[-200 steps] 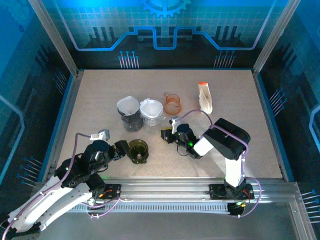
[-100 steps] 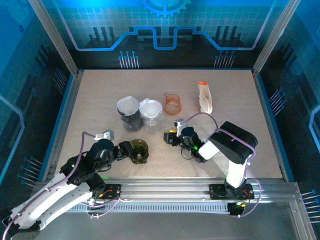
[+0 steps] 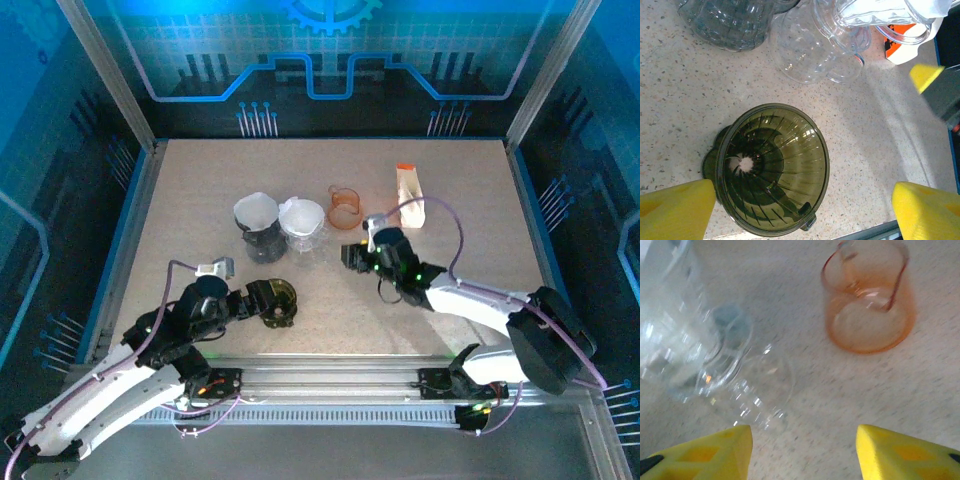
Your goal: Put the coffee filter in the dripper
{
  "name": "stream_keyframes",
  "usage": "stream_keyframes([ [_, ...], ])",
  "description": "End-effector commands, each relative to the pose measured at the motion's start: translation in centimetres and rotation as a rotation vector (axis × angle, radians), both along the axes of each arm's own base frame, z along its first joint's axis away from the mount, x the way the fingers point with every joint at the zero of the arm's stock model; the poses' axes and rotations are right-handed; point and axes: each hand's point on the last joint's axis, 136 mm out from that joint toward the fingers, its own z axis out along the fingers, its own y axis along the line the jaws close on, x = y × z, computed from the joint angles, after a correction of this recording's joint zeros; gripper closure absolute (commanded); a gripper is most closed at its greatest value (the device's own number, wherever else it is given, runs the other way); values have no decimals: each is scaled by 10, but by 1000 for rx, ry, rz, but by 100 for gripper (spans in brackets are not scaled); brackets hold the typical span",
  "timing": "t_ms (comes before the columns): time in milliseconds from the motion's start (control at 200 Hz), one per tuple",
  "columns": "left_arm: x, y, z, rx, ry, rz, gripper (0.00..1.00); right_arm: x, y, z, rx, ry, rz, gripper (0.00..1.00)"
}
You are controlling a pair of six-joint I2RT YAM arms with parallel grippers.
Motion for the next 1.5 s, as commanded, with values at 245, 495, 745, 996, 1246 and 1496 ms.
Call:
stream_keyframes([
  [245,3,-7,21,-56,-59,-30,6,53,-33,-20,-190,225,14,40],
  [495,3,-7,20,-59,-61,-29,5,98,-27,10,-180,135,-6,39],
  [745,3,-7,18,-52,-59,-27,5,142,-8,14,-202,156,61,35],
  [996,3,-3,16,-31,-52,-18,4,181,17,5,-237,193,152,31],
  [1246,5,-3,9,-15,-35,-11,4,195,34,-10,-272,240,196,31],
  [1496,6,-2,9,-8,-35,-5,4,189,38,-30,-320,316,227,34],
])
